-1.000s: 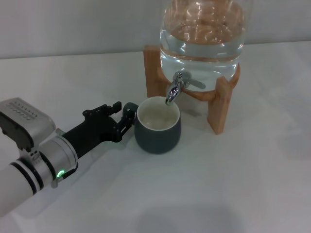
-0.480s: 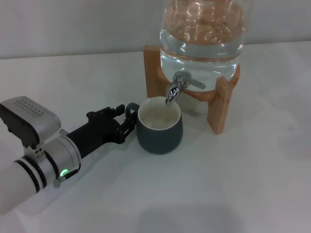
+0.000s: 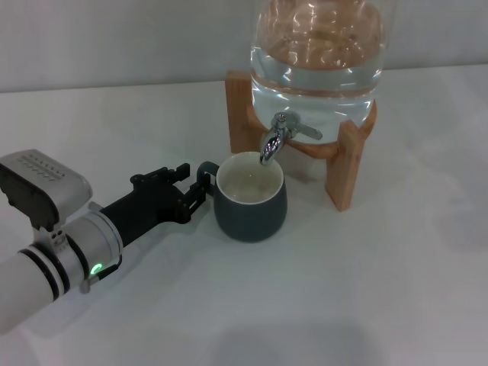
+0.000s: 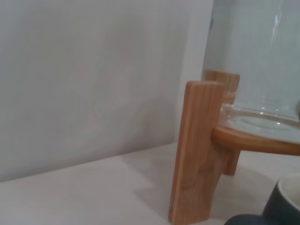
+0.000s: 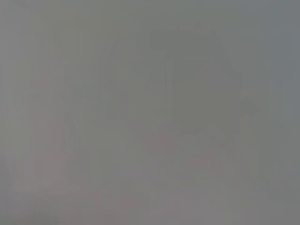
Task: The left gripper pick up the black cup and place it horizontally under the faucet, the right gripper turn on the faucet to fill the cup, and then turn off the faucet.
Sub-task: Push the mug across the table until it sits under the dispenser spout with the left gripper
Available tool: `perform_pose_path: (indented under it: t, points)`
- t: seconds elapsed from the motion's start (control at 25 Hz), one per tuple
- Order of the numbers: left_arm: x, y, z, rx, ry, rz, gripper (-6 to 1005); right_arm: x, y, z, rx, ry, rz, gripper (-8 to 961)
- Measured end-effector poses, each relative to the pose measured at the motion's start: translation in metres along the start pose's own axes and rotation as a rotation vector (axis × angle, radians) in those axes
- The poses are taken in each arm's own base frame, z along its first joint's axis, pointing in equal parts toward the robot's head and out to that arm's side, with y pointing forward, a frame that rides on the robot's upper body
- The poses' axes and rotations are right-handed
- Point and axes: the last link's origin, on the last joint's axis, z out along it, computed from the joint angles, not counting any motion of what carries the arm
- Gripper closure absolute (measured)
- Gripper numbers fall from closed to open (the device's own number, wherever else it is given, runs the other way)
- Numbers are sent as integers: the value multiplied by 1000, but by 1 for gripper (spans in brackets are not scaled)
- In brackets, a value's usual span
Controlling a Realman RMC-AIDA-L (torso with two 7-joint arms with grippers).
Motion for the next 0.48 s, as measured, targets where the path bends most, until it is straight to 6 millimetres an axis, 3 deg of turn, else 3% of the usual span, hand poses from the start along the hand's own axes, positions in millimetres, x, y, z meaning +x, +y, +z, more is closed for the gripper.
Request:
perform_pose_path:
  t: [0.48]
  points:
    - [2, -1, 4, 3, -12, 13, 588, 0, 0, 2, -2, -1, 1, 111]
